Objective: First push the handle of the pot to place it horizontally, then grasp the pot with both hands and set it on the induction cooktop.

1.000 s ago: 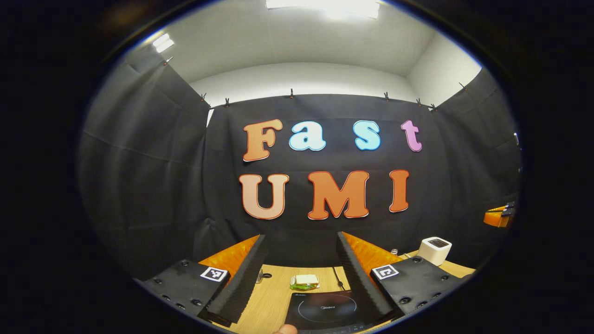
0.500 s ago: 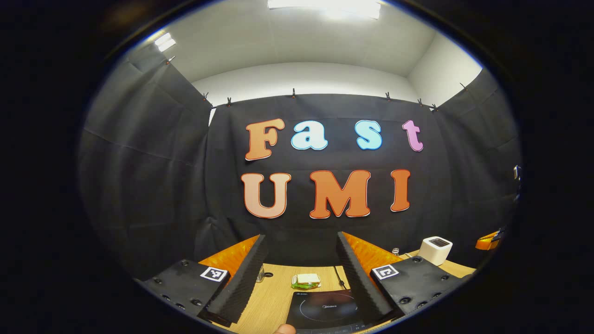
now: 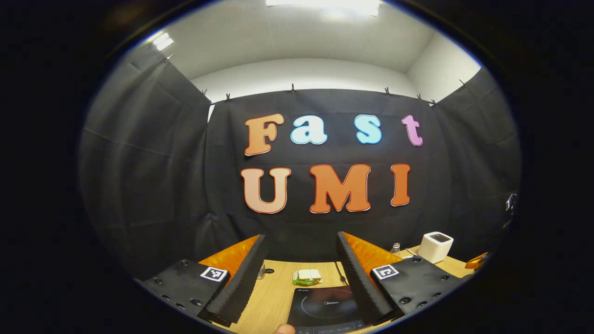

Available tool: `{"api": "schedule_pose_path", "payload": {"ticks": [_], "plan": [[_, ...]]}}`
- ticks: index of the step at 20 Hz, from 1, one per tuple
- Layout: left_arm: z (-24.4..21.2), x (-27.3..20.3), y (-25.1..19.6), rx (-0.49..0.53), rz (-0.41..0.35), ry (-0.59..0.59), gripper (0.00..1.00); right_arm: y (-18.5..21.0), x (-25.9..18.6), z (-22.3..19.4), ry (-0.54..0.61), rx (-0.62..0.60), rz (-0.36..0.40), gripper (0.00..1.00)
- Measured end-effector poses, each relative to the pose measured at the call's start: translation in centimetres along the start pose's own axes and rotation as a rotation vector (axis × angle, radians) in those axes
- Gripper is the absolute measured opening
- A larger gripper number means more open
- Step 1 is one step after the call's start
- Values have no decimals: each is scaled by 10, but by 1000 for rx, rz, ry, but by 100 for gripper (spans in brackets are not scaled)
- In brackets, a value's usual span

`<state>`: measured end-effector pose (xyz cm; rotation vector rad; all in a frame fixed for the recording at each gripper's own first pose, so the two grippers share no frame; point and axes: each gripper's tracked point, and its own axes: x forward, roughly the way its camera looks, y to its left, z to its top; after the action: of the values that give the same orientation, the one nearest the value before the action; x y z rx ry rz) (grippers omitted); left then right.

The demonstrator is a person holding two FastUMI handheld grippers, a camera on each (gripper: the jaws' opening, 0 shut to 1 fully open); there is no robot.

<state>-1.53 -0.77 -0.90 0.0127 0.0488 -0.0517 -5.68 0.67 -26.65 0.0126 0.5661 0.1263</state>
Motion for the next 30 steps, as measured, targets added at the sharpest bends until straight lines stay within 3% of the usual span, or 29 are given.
{"api": "schedule_pose_path", "payload": {"ticks": [5,13,15,18,25,28,30], "plan": [[-3,1,-2,1,-3,10,100,1,-1,-36,72,1,9,0],[-5,-3,-5,5,-8,12,100,-2,2,-87,185,24,15,0],[-3,-3,-5,6,-8,11,93,-1,4,-98,211,29,21,0],[-5,-4,-5,11,-8,13,100,1,7,-113,245,38,31,0],[-11,-3,-3,10,-3,29,100,8,14,-139,312,54,48,0],[-10,0,-2,15,2,30,93,15,19,-145,342,56,61,0],[-11,1,-2,15,-1,32,100,18,23,-149,356,56,63,0]]}}
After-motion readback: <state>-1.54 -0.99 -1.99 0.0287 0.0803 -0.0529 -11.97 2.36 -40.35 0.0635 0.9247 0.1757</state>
